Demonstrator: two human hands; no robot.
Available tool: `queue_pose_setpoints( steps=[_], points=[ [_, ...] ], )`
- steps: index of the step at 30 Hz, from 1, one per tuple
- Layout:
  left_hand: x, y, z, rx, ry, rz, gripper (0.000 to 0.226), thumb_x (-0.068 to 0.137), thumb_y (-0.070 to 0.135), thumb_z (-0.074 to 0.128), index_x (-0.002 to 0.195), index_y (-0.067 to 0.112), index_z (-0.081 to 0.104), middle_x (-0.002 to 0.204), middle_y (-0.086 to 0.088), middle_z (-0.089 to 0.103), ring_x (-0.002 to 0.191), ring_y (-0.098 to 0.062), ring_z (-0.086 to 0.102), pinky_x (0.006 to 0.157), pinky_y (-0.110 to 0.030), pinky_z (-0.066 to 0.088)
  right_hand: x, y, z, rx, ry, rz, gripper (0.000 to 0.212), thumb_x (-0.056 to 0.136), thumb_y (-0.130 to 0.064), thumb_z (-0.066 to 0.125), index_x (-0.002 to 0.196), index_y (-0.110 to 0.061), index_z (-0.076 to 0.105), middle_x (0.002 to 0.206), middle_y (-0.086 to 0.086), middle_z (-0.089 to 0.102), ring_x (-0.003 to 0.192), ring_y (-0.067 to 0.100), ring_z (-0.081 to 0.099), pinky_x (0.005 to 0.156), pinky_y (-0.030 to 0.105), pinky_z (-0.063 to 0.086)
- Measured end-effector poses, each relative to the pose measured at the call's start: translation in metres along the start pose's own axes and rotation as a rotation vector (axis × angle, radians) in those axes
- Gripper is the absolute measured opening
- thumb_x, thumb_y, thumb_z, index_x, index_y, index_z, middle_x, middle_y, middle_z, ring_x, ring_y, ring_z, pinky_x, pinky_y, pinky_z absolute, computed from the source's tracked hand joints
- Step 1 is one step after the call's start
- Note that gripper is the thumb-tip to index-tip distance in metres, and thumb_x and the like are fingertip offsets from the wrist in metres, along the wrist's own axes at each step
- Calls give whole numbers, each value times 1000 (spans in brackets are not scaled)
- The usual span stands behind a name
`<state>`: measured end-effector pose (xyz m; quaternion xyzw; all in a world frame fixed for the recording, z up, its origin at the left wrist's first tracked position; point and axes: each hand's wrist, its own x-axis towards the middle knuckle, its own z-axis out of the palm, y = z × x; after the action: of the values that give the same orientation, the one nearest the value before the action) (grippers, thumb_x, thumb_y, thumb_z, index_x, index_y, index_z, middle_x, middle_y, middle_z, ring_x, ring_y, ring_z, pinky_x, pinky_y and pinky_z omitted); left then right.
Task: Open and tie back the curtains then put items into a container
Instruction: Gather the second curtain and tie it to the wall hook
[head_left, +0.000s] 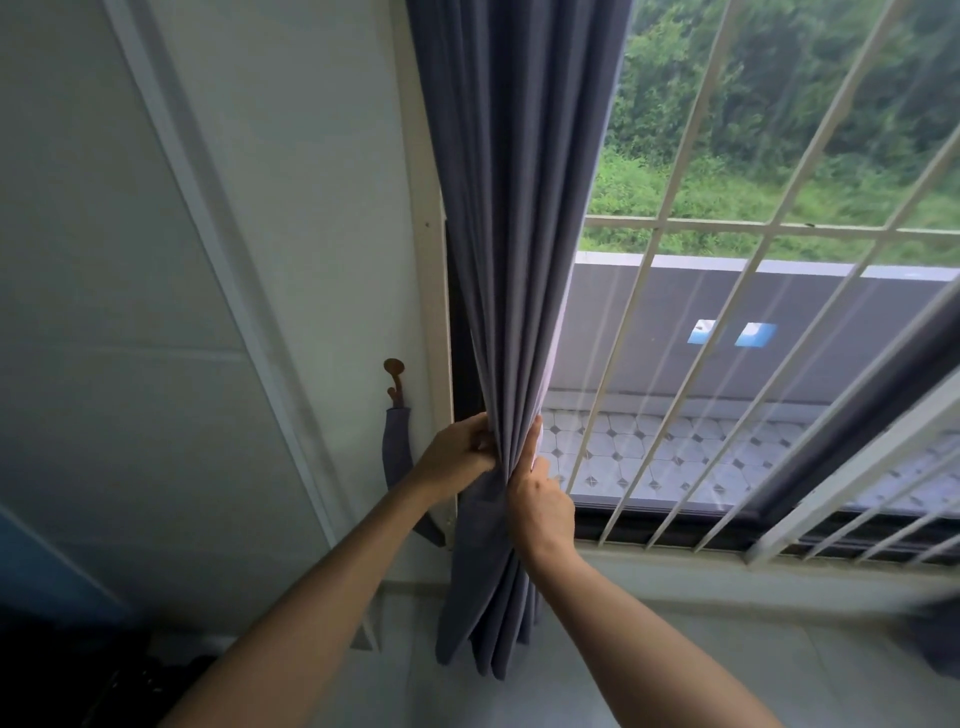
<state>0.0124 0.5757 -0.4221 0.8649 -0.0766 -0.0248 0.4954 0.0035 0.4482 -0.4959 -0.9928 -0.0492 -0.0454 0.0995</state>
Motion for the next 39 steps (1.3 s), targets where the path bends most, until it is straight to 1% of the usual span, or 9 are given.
queue_pose_setpoints(
  steps=[6,11,15,18,20,23,29,34,39],
  points=[
    [-1,12,-15,-47,-165,-33,35,80,11,71,110,26,59,88,19,65,80,8,62,71,-6,46,2,-2,5,34,11,-10,99,94,-3,45,135,-12,-45,92,8,45,56,22,53,48,34,46],
    [2,8,-16,33,-175,-13,32,76,24,77,102,33,61,84,20,65,80,3,62,72,-9,44,5,4,8,94,-2,-12,99,96,-6,41,129,-17,-51,98,9,44,65,28,59,53,38,49],
    [6,3,-7,117,83,48,15,81,28,73,87,15,67,74,4,65,67,-5,58,61,-4,38,6,1,-1,270,-32,-47,72,95,-23,42,151,-14,-2,110,9,48,78,32,61,62,44,51],
    [8,-4,-4,148,187,81,22,85,26,69,70,16,56,58,13,51,54,3,46,56,-2,36,6,13,-8,565,8,-144,55,81,-38,53,132,-26,36,116,-1,54,105,28,55,79,39,48],
    [9,-7,-6,115,159,83,16,86,26,68,76,15,60,63,12,54,58,3,49,57,-2,37,9,21,-15,801,-20,-89,59,79,-36,60,133,-34,36,126,-5,57,124,18,51,95,35,46],
    [13,-12,-8,85,100,79,12,87,26,66,85,14,63,70,9,59,63,0,54,58,-5,40,24,33,-28,1149,-232,33,82,85,-24,71,145,-42,18,116,-7,66,102,3,65,82,23,55],
    [11,-29,-1,48,157,81,15,89,25,63,94,11,68,77,7,65,69,2,58,61,-2,39,47,24,-37,672,-268,-121,23,86,-23,68,106,-14,63,101,5,66,91,24,62,77,40,53],
    [10,-38,-6,46,208,61,19,86,30,66,87,11,69,75,-5,70,68,-17,63,57,-12,41,47,14,-28,508,-141,-300,24,93,-19,59,115,-10,62,114,10,63,101,27,57,72,26,35],
    [9,-42,-5,106,233,67,25,83,32,70,89,8,70,75,-3,69,68,-14,62,57,-6,40,45,4,-21,392,-116,-319,28,100,-27,44,121,-13,54,115,8,60,99,27,59,77,36,50]
  ],
)
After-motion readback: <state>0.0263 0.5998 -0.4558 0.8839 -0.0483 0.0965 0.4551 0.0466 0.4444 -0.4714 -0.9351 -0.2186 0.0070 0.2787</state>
